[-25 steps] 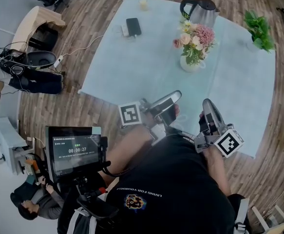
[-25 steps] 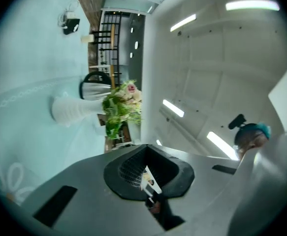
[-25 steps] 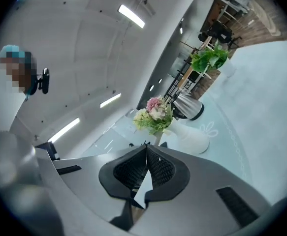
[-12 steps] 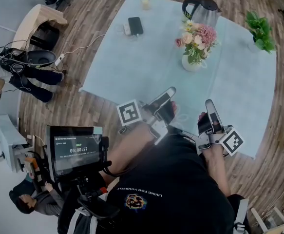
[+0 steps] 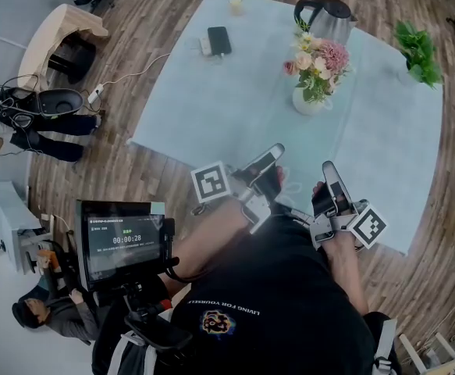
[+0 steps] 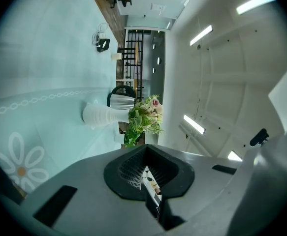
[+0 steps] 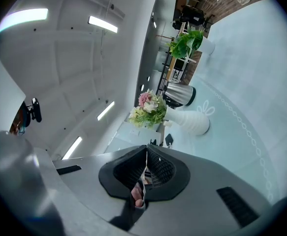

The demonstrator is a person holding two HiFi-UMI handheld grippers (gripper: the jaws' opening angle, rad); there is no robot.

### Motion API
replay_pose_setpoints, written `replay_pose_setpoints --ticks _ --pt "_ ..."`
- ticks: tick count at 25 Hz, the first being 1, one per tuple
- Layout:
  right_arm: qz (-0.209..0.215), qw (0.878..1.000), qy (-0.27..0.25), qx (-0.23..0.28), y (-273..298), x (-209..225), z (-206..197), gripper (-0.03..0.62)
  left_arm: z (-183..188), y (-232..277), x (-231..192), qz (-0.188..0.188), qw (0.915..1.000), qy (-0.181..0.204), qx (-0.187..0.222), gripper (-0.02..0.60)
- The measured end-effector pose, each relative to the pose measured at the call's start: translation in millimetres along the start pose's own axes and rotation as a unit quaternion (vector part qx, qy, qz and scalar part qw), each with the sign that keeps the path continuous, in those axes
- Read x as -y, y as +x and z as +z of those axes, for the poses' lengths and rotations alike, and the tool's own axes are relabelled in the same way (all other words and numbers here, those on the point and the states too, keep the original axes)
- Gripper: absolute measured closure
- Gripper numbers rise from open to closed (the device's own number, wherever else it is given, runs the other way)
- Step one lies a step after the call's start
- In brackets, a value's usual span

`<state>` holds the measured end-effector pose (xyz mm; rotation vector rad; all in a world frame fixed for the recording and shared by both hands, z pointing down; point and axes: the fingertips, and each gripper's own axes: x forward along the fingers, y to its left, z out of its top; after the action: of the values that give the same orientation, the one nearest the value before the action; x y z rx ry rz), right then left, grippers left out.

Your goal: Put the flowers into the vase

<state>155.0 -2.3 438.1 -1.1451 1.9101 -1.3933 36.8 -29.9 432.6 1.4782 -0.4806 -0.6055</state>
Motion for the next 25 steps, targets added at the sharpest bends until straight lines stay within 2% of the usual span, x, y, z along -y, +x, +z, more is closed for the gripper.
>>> replay_pose_setpoints --ticks 25 --pt "0.007 1.000 0.009 -0.023 5.7 -0.4 -9.7 0.574 -11.1 1.5 -4.9 0.004 0.9998 -0.013 -0.011 0.574"
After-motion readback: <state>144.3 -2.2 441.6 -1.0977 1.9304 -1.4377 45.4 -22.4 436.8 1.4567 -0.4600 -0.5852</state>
